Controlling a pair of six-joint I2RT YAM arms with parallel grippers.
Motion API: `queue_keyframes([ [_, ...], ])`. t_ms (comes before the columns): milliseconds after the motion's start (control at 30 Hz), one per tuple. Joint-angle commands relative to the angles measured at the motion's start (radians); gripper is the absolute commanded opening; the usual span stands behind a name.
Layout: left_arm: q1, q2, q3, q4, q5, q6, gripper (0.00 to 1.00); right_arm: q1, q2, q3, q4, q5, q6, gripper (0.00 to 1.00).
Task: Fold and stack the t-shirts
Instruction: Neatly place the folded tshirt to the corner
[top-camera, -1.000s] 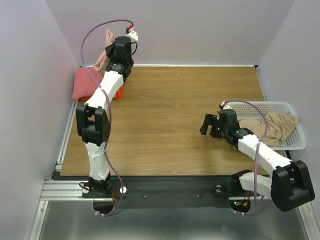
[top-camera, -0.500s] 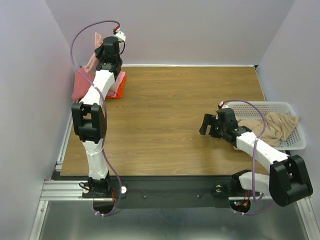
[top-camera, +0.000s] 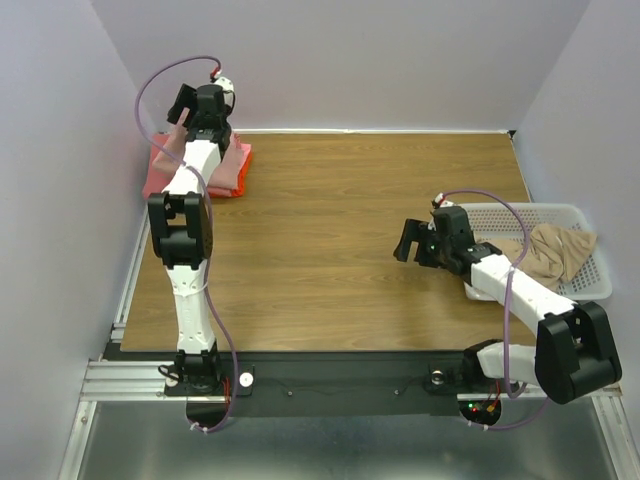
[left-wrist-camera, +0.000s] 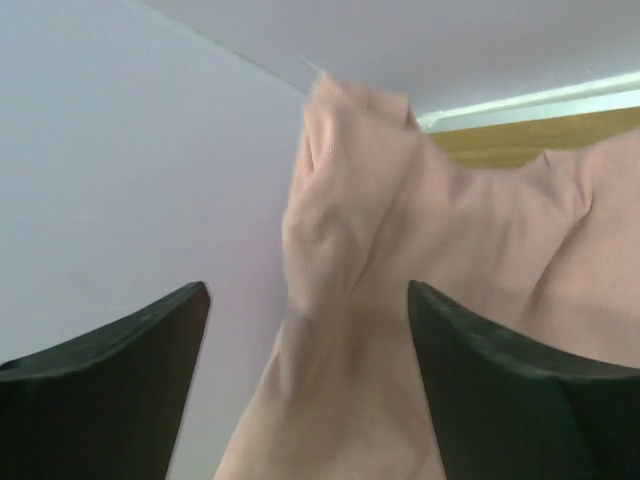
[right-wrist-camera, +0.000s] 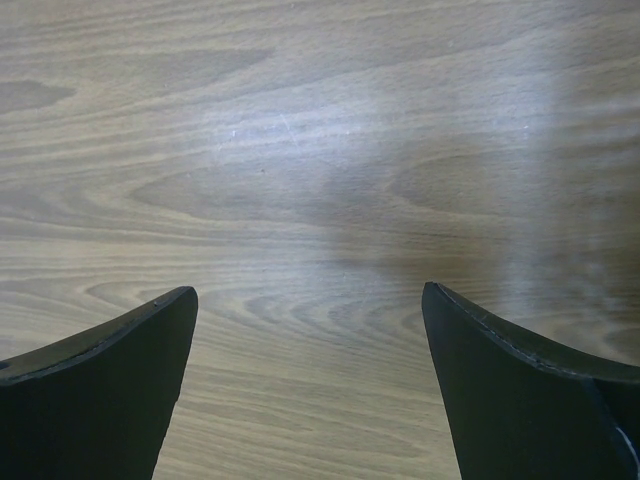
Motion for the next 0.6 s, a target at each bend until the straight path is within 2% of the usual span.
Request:
queue_keyframes([
  [0, 0.027, -0.015, 0.110, 0.045, -0.014, -0.063, 0.98, -0.002, 0.004, 0.032, 0.012, -0.058, 0.011, 1.00],
  [167, 0.021, -0.061, 0.135, 0.027, -0.006, -0.142, 0.98, -0.003, -0.034, 0.031, 0.005, -0.081, 0.002, 1.00],
  [367, -0.043, -0.178, 0.112, -0.056, -0.026, -0.250, 0.98, -0.002, -0.085, 0.023, -0.005, -0.108, -0.003, 1.00],
  [500, -0.123, -0.244, 0.161, -0.178, -0.029, -0.424, 0.98, -0.002, -0.122, 0.018, -0.031, -0.100, 0.008, 1.00],
  [533, -0.149, -0.321, 0.141, -0.256, 0.021, -0.556, 0.99, -0.002, -0.140, 0.009, -0.036, -0.092, 0.012, 1.00],
  [567, -0.158, -0.322, 0.141, -0.296, 0.064, -0.630, 0.99, -0.002, -0.149, 0.009, -0.036, -0.085, 0.014, 1.00],
])
